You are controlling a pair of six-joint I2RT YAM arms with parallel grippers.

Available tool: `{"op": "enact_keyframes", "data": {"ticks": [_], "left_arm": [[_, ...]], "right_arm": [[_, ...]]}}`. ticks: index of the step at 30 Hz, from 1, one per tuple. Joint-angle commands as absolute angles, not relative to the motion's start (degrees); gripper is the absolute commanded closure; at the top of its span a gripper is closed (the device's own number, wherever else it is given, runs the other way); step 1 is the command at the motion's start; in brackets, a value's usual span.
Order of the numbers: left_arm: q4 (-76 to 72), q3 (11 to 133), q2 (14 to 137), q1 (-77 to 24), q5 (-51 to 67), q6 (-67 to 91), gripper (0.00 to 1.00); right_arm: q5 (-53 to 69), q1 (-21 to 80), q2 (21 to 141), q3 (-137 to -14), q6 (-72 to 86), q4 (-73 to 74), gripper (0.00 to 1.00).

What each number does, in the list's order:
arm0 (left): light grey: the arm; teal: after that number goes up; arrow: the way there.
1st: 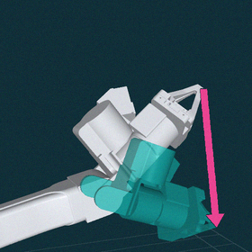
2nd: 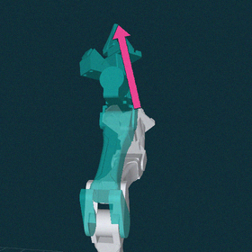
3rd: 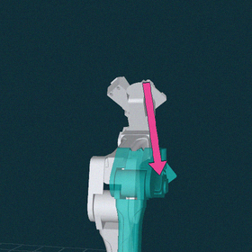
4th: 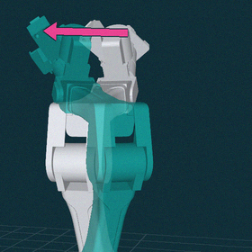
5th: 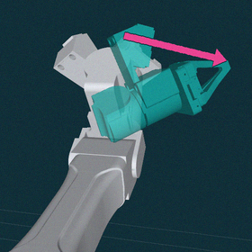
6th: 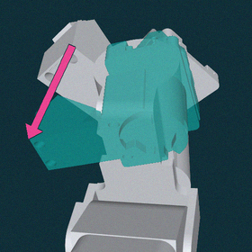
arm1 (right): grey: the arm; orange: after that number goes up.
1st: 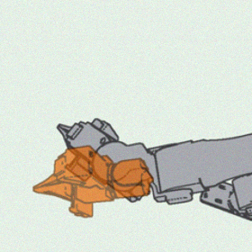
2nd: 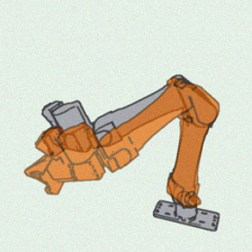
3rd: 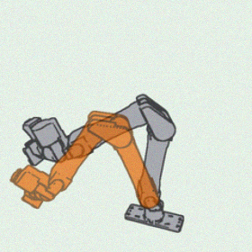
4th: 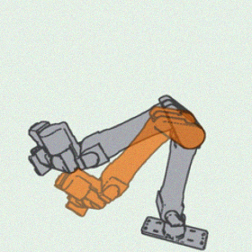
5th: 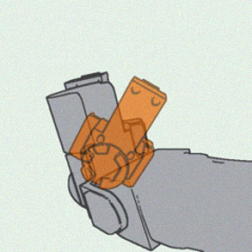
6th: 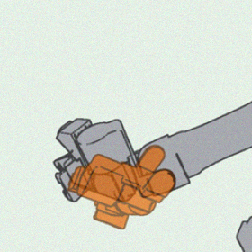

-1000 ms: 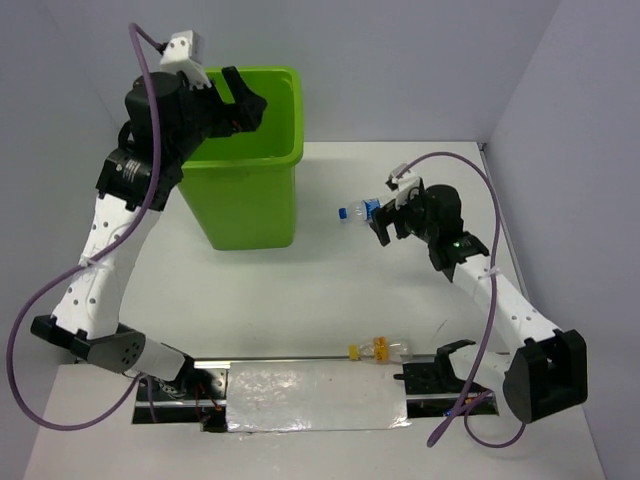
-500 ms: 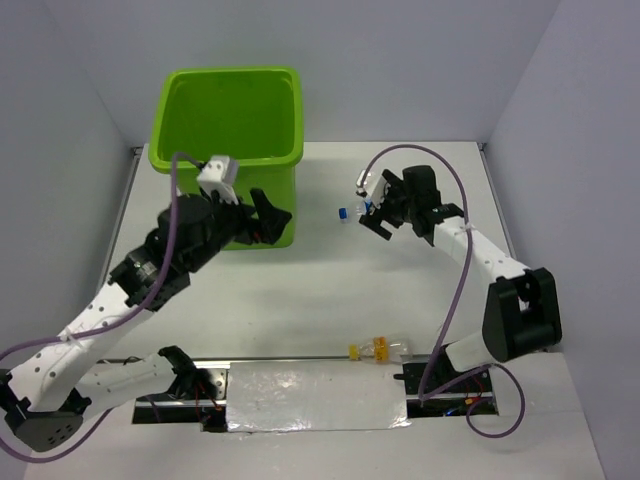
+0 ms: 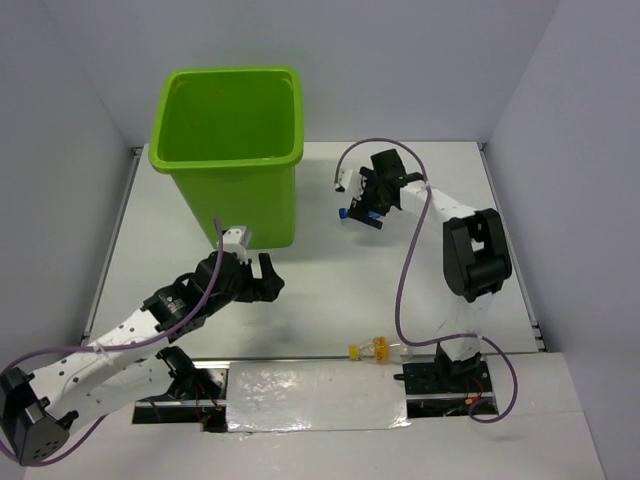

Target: Put the plastic bottles in the bin

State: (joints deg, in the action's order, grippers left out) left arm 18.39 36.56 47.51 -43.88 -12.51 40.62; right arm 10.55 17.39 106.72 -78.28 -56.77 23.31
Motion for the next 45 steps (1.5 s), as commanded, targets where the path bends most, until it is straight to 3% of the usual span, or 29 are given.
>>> {"op": "enact_keyframes", "data": {"ticks": [1,12,18,21,23,25,29,35,39,45], "left_arm": [[16.1,34.4,44.0,-44.1,-14.7,43.2,0.01],[18.5,33.1,39.9,-44.1,-18.6,42.5,0.01],[19.2,33.7,40.6,-44.1,-19.9,42.3,0.00],[19.0,33.7,40.4,-44.1,-20.0,41.9,0.01],[18.9,33.5,39.9,-44.1,-20.0,41.8,0.00],[18.8,32.9,39.4,-44.1,-20.0,41.9,0.01],[19.4,32.3,37.9,-44.1,-20.2,41.9,0.01],[18.4,30.0,34.8,-44.0,-20.5,41.8,0.01],[19.5,28.9,33.4,-44.0,-21.3,42.5,0.01],[20.4,27.7,32.8,-44.0,-21.4,43.5,0.01]], "right_arm": [[5.9,18.4,110.3,-84.1,-57.6,26.5,0.00],[2.9,19.2,119.4,-88.1,-54.8,25.7,0.02],[4.0,19.3,116.9,-86.6,-53.3,24.4,0.14],[3.2,19.3,113.0,-84.1,-50.9,20.9,0.28],[2.0,19.4,110.1,-82.4,-49.1,18.1,0.49],[0.1,19.3,105.1,-80.0,-45.6,13.6,0.58],[1.4,19.3,96.0,-79.9,-40.4,13.5,0.59],[4.4,19.4,81.8,-84.9,-18.2,10.1,0.62],[11.9,21.9,78.0,-88.2,-10.2,7.9,0.63],[10.2,31.8,81.4,-100.5,-8.8,5.1,0.62]]}}
